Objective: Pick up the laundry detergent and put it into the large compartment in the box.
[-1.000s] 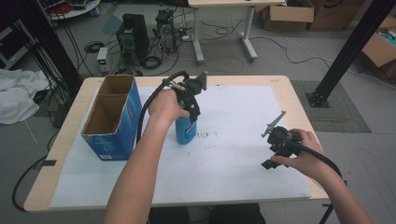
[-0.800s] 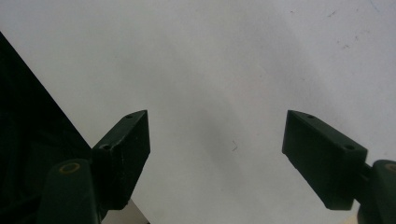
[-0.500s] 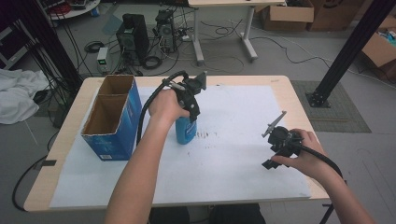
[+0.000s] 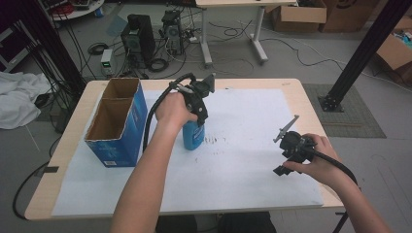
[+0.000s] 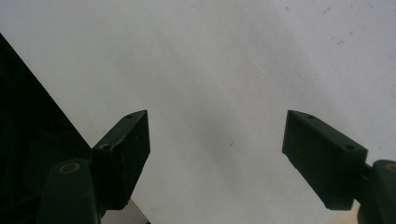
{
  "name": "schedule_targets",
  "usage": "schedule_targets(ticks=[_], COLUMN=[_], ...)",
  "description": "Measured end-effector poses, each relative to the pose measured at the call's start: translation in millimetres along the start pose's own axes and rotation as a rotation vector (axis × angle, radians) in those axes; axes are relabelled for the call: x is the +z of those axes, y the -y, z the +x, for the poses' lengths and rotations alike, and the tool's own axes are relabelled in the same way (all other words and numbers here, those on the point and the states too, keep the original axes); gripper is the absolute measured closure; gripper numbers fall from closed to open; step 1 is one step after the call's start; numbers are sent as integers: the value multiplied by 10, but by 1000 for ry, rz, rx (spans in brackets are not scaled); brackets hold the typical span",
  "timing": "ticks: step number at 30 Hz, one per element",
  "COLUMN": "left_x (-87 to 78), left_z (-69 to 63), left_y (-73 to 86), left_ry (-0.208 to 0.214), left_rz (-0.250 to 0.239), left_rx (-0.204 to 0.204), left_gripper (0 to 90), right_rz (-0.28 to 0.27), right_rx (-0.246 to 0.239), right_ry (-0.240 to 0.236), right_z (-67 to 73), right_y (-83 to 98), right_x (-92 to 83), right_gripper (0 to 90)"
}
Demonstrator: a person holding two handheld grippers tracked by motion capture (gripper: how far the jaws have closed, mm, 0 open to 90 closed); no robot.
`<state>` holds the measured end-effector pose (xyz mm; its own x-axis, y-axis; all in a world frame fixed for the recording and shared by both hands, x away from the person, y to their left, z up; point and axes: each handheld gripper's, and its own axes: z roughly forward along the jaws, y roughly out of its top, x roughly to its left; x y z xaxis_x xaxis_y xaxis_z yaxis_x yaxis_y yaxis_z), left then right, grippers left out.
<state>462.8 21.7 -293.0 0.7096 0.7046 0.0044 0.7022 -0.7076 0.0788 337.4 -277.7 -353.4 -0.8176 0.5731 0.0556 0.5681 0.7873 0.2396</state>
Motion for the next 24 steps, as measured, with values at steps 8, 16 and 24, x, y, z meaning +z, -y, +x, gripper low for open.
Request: schedule_targets(ticks=[8,16,24], left_x=[8,4,0], left_z=[2,9,24], left_y=[-3,-4,-2], left_ry=[-9,-13,-8], left_rz=[7,4,5], left_rx=[-9,-19,-20], left_gripper=[342,349,356], right_rz=[4,2,0], right_rx=[3,5,4], right_ry=[5,4,4], right_z=[-5,-6,-10], right_y=[6,11,27], right_x=[-6,-9,-3], right_gripper=[232,232,232])
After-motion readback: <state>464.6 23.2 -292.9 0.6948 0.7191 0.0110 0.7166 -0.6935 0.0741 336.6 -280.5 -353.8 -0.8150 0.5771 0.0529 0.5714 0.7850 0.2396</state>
